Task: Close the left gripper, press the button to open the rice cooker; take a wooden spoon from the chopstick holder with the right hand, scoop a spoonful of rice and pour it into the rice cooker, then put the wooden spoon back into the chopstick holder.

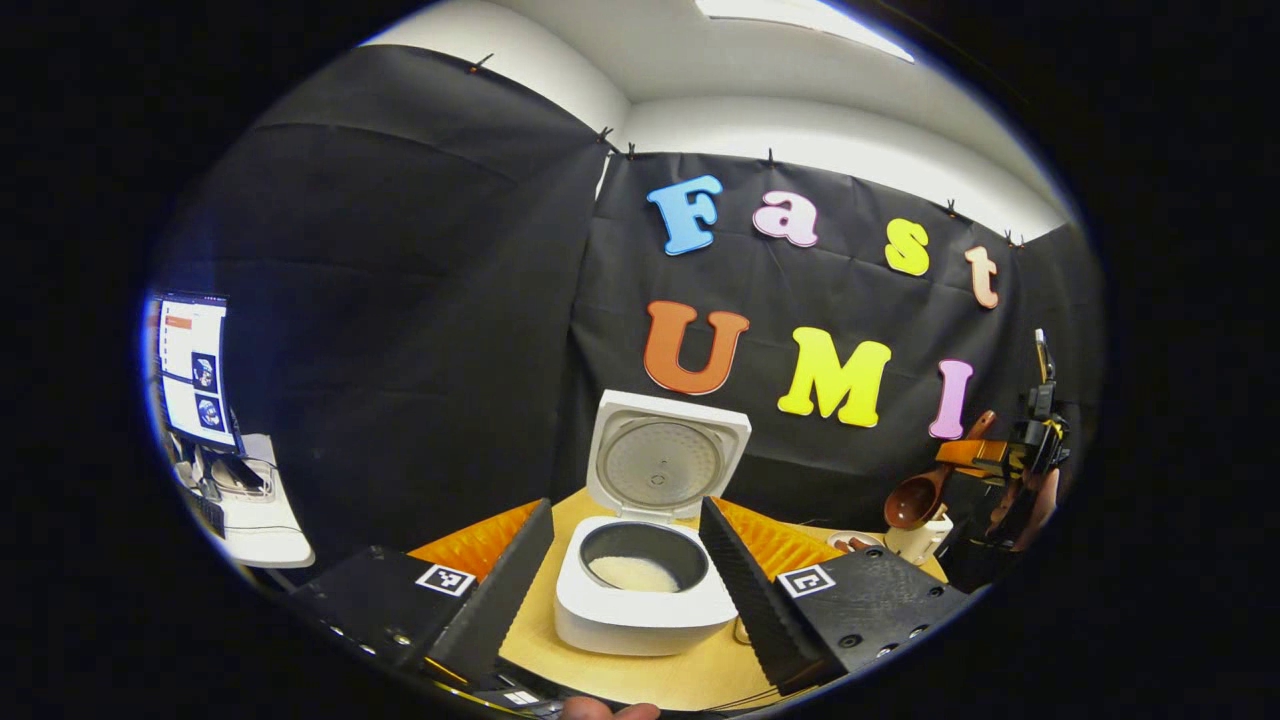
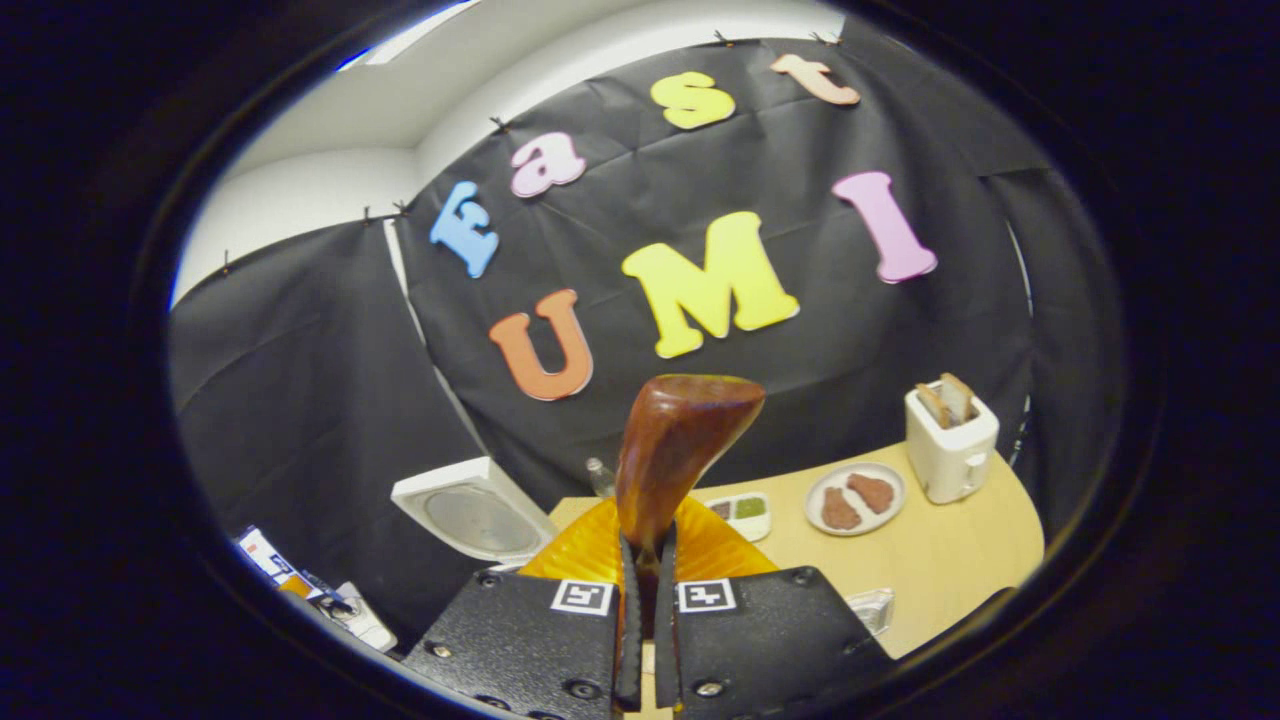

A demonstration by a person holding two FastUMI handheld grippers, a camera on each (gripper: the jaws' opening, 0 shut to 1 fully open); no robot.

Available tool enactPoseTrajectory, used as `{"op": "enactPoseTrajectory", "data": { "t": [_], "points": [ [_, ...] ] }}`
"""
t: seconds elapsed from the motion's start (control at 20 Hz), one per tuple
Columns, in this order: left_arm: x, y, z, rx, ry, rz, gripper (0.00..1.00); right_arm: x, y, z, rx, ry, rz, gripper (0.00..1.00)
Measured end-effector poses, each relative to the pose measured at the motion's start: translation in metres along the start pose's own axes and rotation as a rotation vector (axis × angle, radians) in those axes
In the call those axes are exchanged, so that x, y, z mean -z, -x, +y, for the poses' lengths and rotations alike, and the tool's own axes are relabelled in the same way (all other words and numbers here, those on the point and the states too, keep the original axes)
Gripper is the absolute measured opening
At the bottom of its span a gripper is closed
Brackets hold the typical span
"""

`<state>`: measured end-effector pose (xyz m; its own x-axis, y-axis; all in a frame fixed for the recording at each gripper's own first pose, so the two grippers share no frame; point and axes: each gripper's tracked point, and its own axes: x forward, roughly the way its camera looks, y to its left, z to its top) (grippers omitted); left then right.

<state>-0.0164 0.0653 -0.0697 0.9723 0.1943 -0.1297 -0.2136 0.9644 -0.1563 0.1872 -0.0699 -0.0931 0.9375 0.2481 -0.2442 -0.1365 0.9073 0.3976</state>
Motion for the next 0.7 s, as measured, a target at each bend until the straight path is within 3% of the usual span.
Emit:
{"op": "enactPoseTrajectory", "data": {
  "t": [0.2,0.45,0.7],
  "points": [
    [0.006,-0.012,-0.022,0.032,-0.001,0.03,0.94,0.015,0.009,-0.079,0.146,-0.055,0.003,0.1],
    [0.019,-0.029,-0.052,0.058,0.026,0.077,0.94,0.063,0.004,-0.155,0.276,-0.1,0.042,0.1],
    [0.018,-0.036,-0.069,0.048,0.014,0.09,0.94,0.097,-0.015,-0.209,0.348,-0.117,0.063,0.1]
  ]
}}
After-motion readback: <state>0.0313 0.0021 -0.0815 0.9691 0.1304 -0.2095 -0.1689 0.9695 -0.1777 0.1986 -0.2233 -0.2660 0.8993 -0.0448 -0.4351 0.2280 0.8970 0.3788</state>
